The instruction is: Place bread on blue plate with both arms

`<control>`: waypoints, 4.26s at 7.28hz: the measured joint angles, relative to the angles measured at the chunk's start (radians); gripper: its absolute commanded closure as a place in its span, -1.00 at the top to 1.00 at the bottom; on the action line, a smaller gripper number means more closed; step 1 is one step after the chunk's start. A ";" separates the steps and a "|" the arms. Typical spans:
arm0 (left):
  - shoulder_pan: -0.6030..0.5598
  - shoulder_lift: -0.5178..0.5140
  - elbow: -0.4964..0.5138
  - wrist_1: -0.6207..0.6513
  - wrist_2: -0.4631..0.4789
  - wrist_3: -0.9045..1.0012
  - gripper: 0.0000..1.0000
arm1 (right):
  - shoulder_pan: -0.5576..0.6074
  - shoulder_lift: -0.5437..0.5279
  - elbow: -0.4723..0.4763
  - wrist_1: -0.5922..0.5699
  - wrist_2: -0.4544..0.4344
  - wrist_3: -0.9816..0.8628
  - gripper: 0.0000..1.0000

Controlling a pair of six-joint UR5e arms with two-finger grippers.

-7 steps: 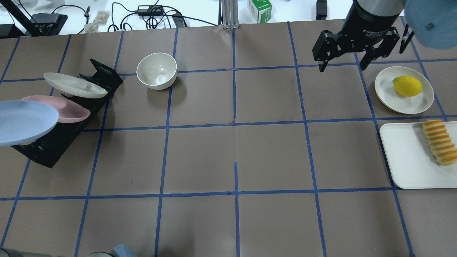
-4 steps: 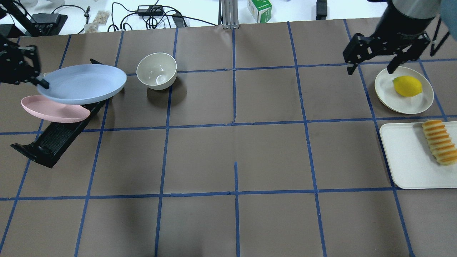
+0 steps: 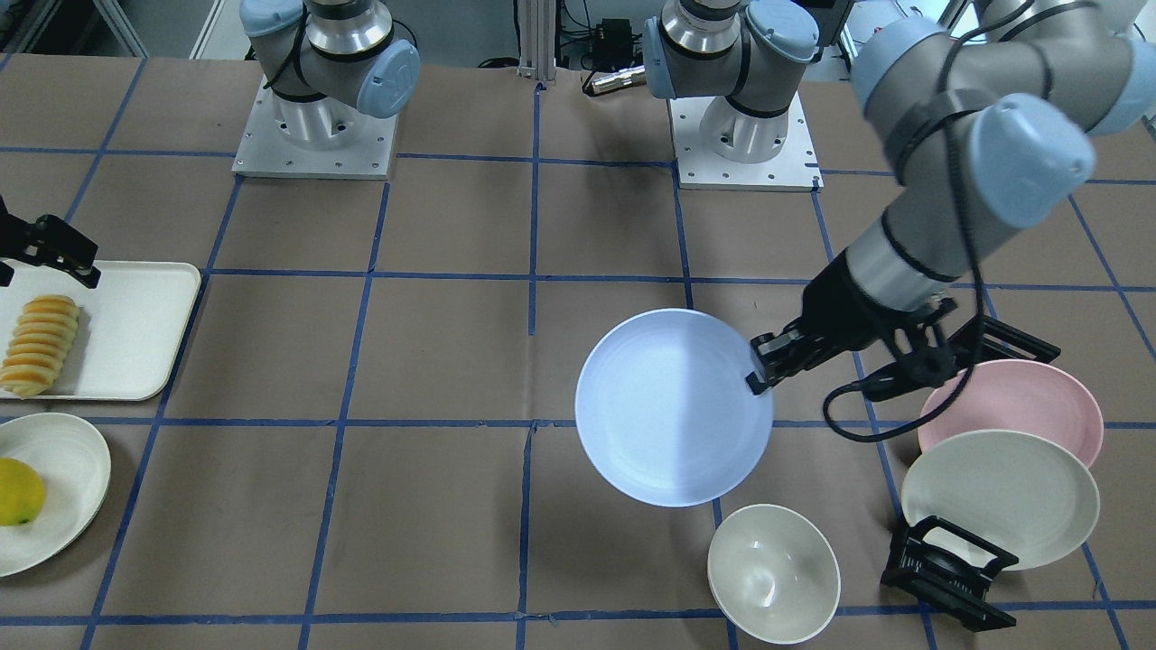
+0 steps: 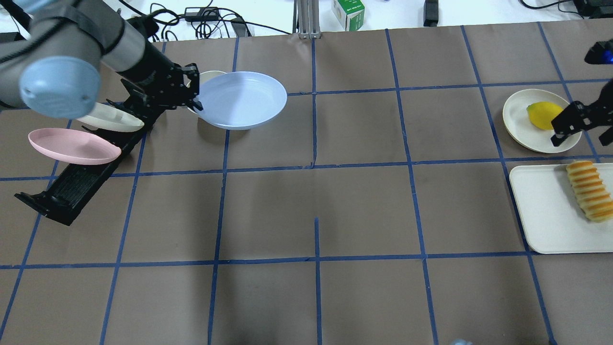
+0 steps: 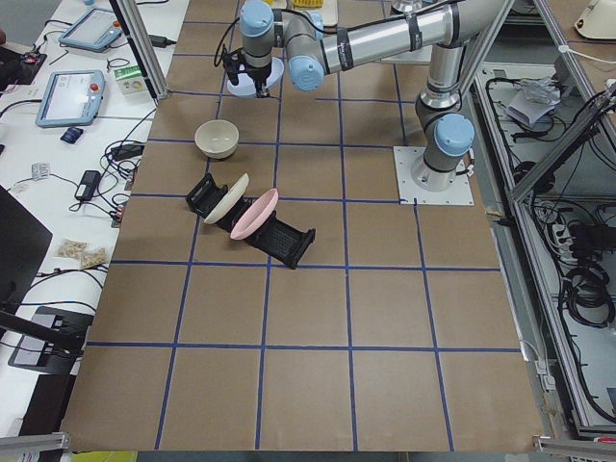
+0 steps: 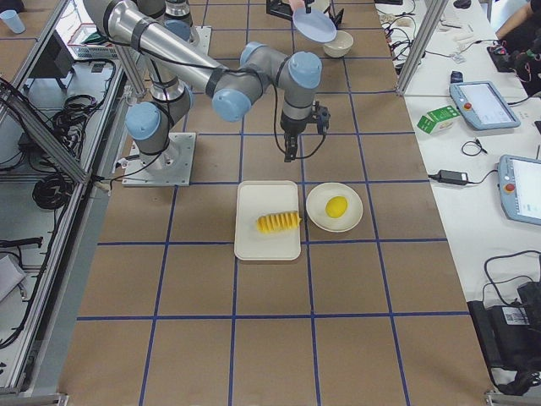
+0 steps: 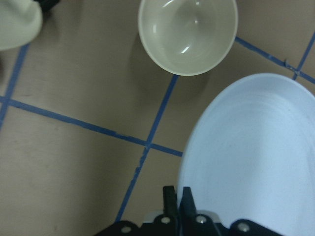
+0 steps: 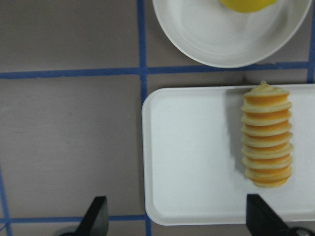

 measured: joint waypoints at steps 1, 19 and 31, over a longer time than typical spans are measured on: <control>-0.054 -0.020 -0.072 0.144 -0.001 -0.044 -1.00 | -0.054 0.008 0.067 -0.104 -0.008 -0.050 1.00; -0.221 -0.200 -0.257 0.489 -0.050 -0.160 1.00 | -0.174 0.314 0.099 -0.509 -0.049 -0.301 -0.82; 0.048 0.147 0.240 -0.519 0.310 0.337 1.00 | 0.560 0.171 -0.030 -0.347 0.066 0.576 -0.70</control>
